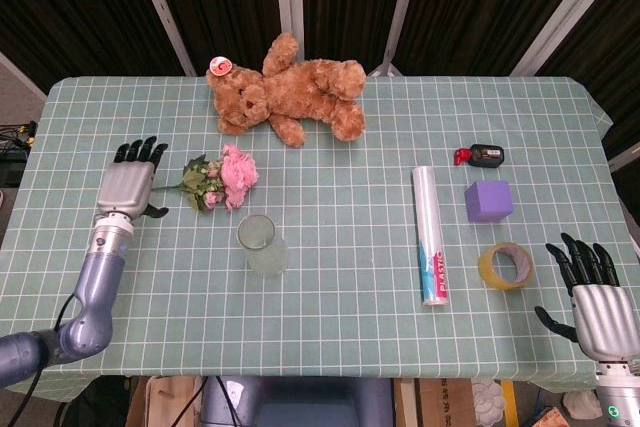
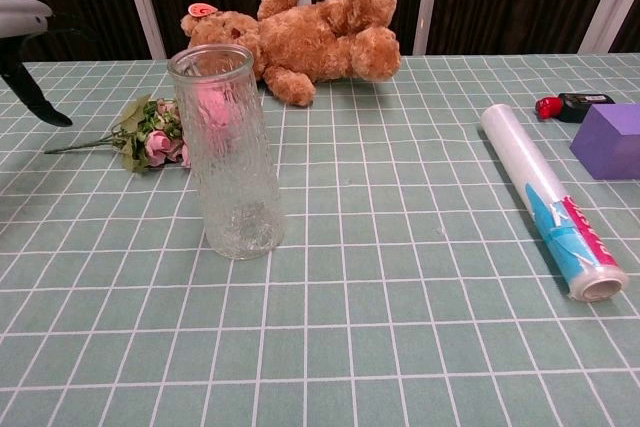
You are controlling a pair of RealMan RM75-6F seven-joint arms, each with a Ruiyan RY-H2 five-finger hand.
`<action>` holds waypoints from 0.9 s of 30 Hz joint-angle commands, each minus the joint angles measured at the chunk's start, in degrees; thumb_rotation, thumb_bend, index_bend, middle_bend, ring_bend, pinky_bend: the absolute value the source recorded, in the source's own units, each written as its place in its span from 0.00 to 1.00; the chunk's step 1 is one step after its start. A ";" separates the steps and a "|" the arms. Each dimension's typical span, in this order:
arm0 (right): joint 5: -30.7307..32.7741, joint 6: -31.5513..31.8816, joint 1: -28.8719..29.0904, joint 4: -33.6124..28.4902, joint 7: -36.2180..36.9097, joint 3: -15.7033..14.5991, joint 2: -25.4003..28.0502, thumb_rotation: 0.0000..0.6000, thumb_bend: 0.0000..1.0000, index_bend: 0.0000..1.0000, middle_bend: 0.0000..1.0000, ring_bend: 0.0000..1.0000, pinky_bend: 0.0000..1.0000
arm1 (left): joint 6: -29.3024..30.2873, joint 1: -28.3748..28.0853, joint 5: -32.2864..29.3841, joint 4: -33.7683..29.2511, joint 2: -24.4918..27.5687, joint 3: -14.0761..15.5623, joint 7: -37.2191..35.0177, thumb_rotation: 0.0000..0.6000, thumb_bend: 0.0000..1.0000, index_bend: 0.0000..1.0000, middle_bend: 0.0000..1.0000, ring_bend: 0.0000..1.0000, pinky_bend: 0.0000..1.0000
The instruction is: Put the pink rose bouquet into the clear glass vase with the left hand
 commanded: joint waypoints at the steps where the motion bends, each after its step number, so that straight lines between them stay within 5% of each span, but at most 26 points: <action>1: 0.37 -0.10 0.00 0.05 -0.17 0.10 -0.10 1.00 0.20 0.14 0.08 0.09 0.00 | 0.63 -2.43 -2.72 2.16 -2.99 0.73 2.38 1.00 0.16 0.10 0.00 0.00 0.00; 27: 1.79 -1.24 0.43 0.58 0.29 0.34 -0.26 1.00 0.21 0.14 0.08 0.09 0.00 | 2.55 -10.43 -5.13 22.59 -21.51 2.67 6.74 1.00 0.13 0.10 0.00 0.00 0.00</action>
